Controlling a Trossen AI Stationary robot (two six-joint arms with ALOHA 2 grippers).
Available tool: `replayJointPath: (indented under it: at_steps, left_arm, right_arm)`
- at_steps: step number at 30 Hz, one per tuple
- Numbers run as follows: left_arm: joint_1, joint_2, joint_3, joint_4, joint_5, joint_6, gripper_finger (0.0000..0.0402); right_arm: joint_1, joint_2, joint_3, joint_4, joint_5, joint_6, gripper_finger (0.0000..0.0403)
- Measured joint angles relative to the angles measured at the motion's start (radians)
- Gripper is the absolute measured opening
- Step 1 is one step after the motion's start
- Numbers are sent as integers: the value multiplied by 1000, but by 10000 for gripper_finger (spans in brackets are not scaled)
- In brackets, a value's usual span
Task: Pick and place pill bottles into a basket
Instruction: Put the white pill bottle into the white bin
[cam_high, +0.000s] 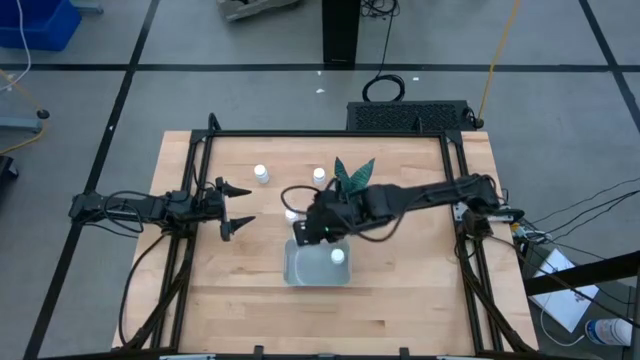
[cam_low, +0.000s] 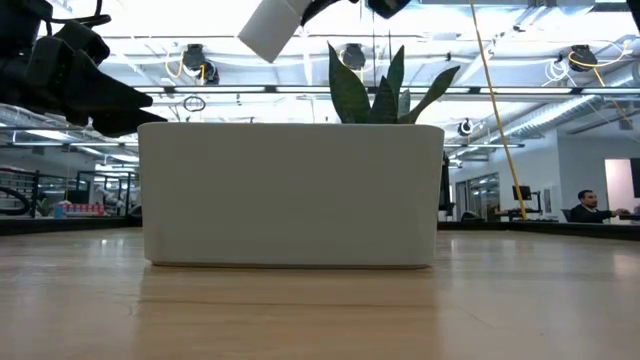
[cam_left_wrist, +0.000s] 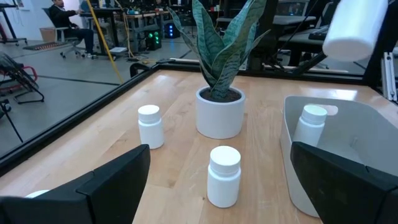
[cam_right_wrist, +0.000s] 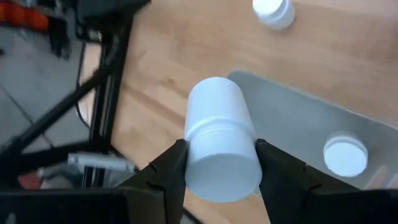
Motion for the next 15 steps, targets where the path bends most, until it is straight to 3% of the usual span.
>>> replayJointPath:
  at_steps: [6, 15]
  left_arm:
    - [0, 0, 0, 0, 0, 0, 395]
    - [0, 0, 0, 0, 0, 0, 395]
  right_arm:
    - [-52, 15, 1, -48, -168, -71, 152]
    - [-28, 44, 1, -177, -264, -74, 152]
